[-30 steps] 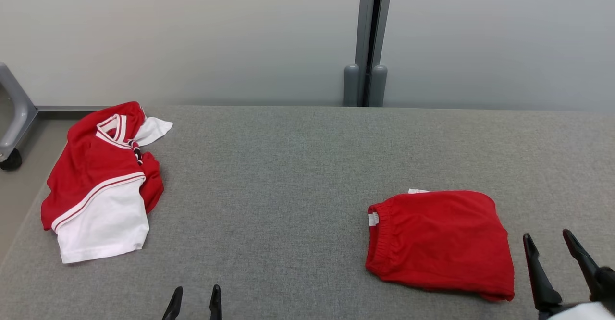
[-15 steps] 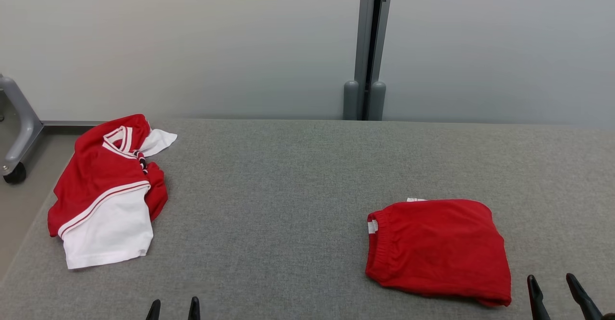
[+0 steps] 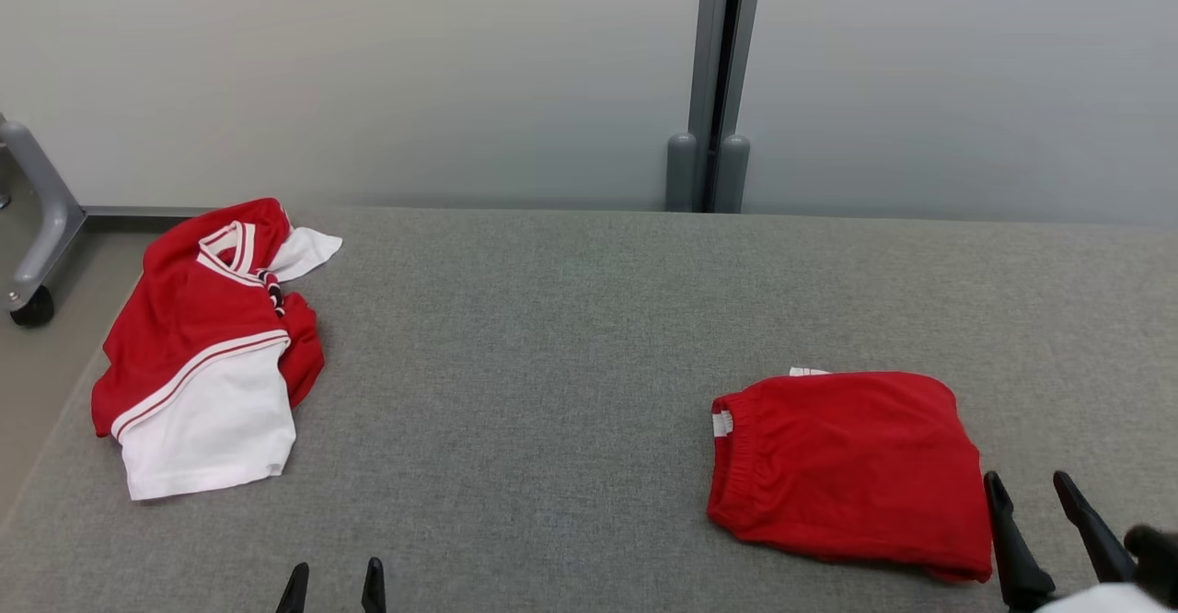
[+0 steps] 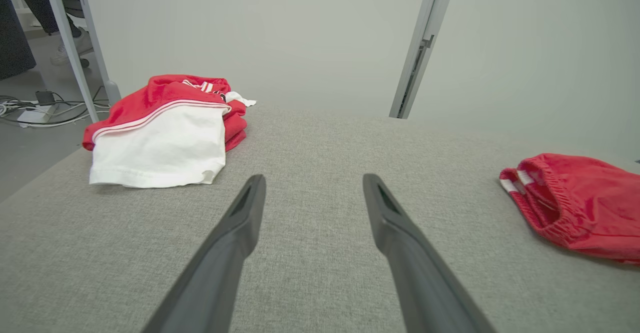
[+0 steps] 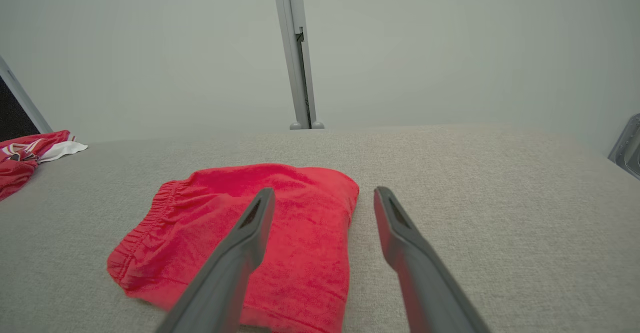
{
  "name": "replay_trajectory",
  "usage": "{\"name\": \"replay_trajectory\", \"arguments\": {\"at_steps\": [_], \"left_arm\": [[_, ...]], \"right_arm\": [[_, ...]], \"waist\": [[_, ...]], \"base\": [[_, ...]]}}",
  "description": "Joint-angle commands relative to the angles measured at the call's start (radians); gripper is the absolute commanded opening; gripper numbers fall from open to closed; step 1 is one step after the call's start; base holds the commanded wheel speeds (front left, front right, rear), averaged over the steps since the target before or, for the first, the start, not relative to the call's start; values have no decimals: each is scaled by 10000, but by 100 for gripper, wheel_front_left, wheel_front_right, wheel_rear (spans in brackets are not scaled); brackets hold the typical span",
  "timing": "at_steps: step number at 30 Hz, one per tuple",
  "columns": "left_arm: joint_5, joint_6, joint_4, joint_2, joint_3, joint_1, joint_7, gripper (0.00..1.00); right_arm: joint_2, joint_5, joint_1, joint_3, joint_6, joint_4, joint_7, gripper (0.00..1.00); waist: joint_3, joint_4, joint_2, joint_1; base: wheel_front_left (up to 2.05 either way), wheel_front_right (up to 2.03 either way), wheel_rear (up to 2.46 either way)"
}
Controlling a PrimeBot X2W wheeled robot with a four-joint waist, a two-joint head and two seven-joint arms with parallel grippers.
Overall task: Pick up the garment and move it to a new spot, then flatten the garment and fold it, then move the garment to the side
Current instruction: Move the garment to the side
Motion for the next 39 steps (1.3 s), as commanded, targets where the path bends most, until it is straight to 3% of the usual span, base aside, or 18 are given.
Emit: {"name": "replay_trajectory", "arguments": {"at_steps": [1,9,19,20,21,26,31,39], "left_arm": [[-21,-35,-37,33,-2,-223,0,100],[-100,-103,29,32,-244,-788,0,100],[-240,27,62,32,-342,-1219,0,100],[-251,54,51,33,-326,-1259,0,100],[-266,72,27,33,-292,-1305,0,100],[-381,85,-148,29,-290,-1533,0,100],[-160,-188,-231,32,-466,-2171,0,100],[277,-698,-305,35,-560,-3387,0,100]], "right_arm": [[-144,239,-340,27,0,75,332,100],[-537,1361,-2206,1,0,1325,3981,100],[44,1666,-3171,-447,0,2327,5599,100],[44,1738,-3282,-493,0,2312,5576,41],[44,1805,-3384,-496,0,2259,5603,0],[-194,2047,-3962,-566,0,1828,5798,0],[-971,1580,-5042,-695,0,1627,5866,0],[-2913,450,-7068,-1564,0,2062,6275,0]], "waist": [[135,51,0,0],[1045,410,0,0],[1675,707,0,0],[1727,667,0,0],[1793,599,0,0],[2381,-241,0,0],[3428,-1217,0,0],[5145,-1284,0,0]], "base": [[0,0,0],[0,0,0],[0,0,0],[0,0,0],[0,0,0],[0,0,0],[0,0,0],[0,0,0]]}}
